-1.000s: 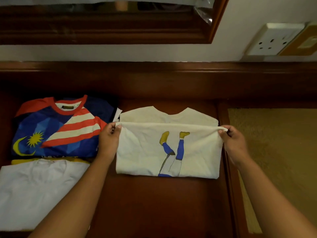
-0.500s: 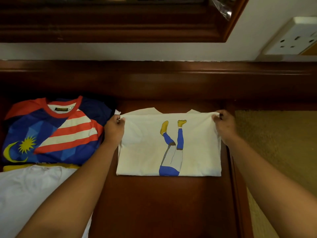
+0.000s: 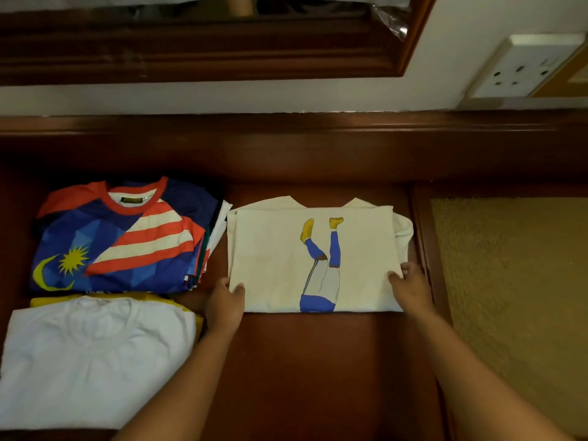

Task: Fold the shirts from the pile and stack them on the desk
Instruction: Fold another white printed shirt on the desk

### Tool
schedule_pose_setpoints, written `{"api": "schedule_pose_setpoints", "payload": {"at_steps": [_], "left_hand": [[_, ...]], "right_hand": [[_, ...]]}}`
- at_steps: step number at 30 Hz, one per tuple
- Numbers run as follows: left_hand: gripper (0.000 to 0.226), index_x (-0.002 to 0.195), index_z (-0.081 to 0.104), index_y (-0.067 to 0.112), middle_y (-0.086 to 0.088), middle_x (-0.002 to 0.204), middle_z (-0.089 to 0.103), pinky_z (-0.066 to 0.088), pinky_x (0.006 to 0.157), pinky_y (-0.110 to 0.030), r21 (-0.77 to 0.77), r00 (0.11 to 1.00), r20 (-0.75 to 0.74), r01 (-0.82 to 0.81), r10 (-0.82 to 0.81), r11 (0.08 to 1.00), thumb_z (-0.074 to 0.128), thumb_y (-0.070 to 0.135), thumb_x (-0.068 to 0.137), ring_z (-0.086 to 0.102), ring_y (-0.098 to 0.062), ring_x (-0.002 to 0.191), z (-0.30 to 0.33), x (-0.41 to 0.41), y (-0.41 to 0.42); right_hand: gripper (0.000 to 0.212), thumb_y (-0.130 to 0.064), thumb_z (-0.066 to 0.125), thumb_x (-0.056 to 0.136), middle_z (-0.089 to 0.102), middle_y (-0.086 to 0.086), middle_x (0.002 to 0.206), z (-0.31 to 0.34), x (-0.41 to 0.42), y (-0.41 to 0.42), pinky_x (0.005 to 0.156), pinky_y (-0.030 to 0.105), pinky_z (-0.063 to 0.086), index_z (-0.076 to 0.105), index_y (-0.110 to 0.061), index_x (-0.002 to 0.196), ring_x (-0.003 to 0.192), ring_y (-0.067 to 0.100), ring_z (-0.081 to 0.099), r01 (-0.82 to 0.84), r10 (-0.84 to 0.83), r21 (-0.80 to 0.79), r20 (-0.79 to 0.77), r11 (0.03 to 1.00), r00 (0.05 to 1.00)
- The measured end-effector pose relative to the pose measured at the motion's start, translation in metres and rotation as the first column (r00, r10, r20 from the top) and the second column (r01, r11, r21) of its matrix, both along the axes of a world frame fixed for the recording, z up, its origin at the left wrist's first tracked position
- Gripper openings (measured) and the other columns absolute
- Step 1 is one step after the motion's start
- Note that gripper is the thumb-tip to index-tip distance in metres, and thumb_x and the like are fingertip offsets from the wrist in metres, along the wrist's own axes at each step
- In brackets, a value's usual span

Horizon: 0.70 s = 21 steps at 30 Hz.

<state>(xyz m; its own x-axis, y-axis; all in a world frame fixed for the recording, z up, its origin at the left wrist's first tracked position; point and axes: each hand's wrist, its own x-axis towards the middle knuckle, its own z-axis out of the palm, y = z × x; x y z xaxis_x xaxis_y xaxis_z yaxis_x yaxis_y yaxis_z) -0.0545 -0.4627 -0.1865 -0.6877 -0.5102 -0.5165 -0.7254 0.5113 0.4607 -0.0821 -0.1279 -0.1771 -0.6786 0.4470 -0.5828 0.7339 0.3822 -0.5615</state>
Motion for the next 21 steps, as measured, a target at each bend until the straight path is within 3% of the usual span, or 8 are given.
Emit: {"api": "schedule_pose_setpoints", "payload": {"at_steps": [4, 7, 10, 15, 21], "left_hand": [[0.044, 0.125, 0.057, -0.003, -0.022, 0.128, 0.058, 0.042, 0.097, -0.04, 0.044, 0.998, 0.063, -0.008, 0.005, 0.999, 0.053, 0.03, 0.096, 0.052, -0.039, 0.118, 0.001, 0.007, -0.005], [0.039, 0.117, 0.062, -0.003, -0.023, 0.121, 0.061, 0.046, 0.094, -0.041, 0.087, 0.999, 0.025, -0.025, 0.023, 0.996, 0.055, 0.029, 0.095, 0.055, -0.039, 0.112, 0.006, 0.009, -0.009], [0.031, 0.109, 0.063, -0.001, -0.021, 0.114, 0.064, 0.047, 0.088, -0.039, 0.092, 0.999, -0.022, -0.039, 0.041, 0.995, 0.055, 0.026, 0.096, 0.058, -0.037, 0.104, 0.014, 0.018, -0.013], [0.033, 0.119, 0.058, -0.001, -0.019, 0.12, 0.061, 0.041, 0.082, -0.032, 0.089, 1.0, 0.002, -0.031, 0.031, 0.996, 0.052, 0.024, 0.099, 0.056, -0.035, 0.11, 0.021, 0.042, -0.014], [0.032, 0.121, 0.059, 0.003, -0.018, 0.123, 0.061, 0.043, 0.088, -0.034, 0.048, 0.999, 0.031, 0.015, -0.016, 0.999, 0.052, 0.024, 0.098, 0.055, -0.033, 0.111, 0.016, 0.066, -0.013]], "right_hand": [[0.034, -0.019, 0.056, 0.095, 0.056, 0.016, 0.124, 0.005, 0.003, -0.002, 0.083, 0.033, 0.039, 0.052, -0.002, 0.125, 0.108, 0.03, 0.053, 0.039, -0.038, -0.103, 0.019, 0.994, 0.999], [0.031, -0.013, 0.053, 0.096, 0.058, 0.016, 0.122, 0.012, 0.009, -0.001, 0.082, 0.031, 0.04, 0.056, 0.0, 0.123, 0.099, 0.027, 0.053, 0.06, -0.064, -0.141, -0.027, 0.988, 0.998], [0.024, -0.011, 0.054, 0.095, 0.061, 0.017, 0.114, 0.016, 0.017, 0.002, 0.077, 0.03, 0.038, 0.06, 0.002, 0.114, 0.092, 0.024, 0.052, 0.051, -0.061, -0.111, -0.094, 0.993, 0.994], [0.024, -0.011, 0.054, 0.096, 0.06, 0.017, 0.103, 0.02, 0.041, 0.008, 0.061, 0.028, 0.036, 0.06, 0.006, 0.112, 0.087, 0.024, 0.052, 0.006, -0.017, -0.07, -0.153, 0.998, 0.988], [0.022, -0.007, 0.054, 0.095, 0.059, 0.015, 0.101, 0.005, 0.076, 0.013, 0.075, 0.028, 0.036, 0.061, 0.005, 0.112, 0.09, 0.023, 0.052, -0.017, 0.013, -0.033, -0.12, 0.999, 0.993]]}}
